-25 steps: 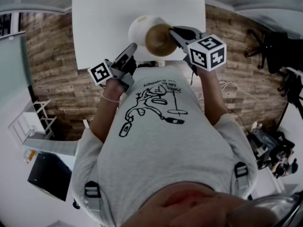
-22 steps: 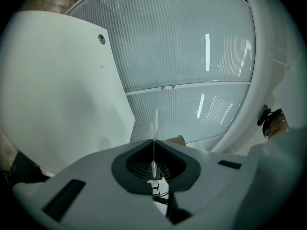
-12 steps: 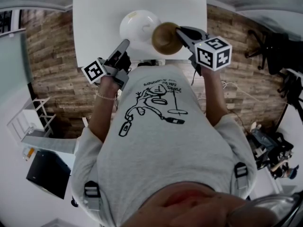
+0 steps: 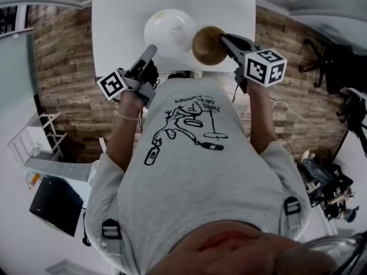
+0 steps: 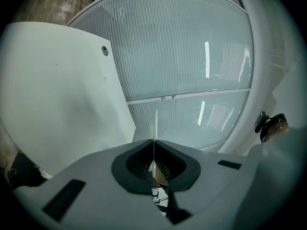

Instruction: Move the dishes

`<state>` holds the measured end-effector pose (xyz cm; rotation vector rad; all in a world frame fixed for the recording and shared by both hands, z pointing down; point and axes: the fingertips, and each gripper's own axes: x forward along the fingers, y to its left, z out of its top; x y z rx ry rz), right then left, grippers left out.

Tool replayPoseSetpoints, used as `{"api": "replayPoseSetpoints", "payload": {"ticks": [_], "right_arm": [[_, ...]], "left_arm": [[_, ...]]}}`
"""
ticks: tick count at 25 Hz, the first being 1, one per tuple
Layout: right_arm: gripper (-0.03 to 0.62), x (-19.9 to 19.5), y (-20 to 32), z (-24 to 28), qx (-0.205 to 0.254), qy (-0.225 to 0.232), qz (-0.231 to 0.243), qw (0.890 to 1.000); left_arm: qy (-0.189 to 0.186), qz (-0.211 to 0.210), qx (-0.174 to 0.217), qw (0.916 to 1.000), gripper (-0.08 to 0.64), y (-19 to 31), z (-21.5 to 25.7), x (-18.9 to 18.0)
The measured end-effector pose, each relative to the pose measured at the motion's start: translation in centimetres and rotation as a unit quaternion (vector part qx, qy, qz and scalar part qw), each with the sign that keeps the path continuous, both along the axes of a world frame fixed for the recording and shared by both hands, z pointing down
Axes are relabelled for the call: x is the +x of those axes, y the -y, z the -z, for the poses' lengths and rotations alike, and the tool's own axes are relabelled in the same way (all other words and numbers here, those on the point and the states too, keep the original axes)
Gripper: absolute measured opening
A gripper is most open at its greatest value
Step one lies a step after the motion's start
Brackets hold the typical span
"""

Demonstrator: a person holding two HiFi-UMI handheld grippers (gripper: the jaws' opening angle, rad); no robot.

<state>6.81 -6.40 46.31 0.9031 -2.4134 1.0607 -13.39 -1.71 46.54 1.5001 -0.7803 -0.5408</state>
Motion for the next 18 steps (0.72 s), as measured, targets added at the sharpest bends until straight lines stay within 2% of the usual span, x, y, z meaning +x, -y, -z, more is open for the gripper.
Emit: {"api": "replayPoseSetpoints", "payload": {"ticks": [10, 18], "right_arm": [[0.043, 1.1, -0.5, -2.4, -0.017, -0.002, -0.017, 1.0], [0.042, 1.2, -0.9, -6.1, -0.048, 0.003, -0.05, 0.998]], "left_arm": [[-0.007, 0.006, 0.008, 0.9999, 0.009, 0.3, 0.9, 0.1], [-0.003, 0.01, 0.009, 0.9999, 0.009, 0.7, 1.2, -0.3]]}}
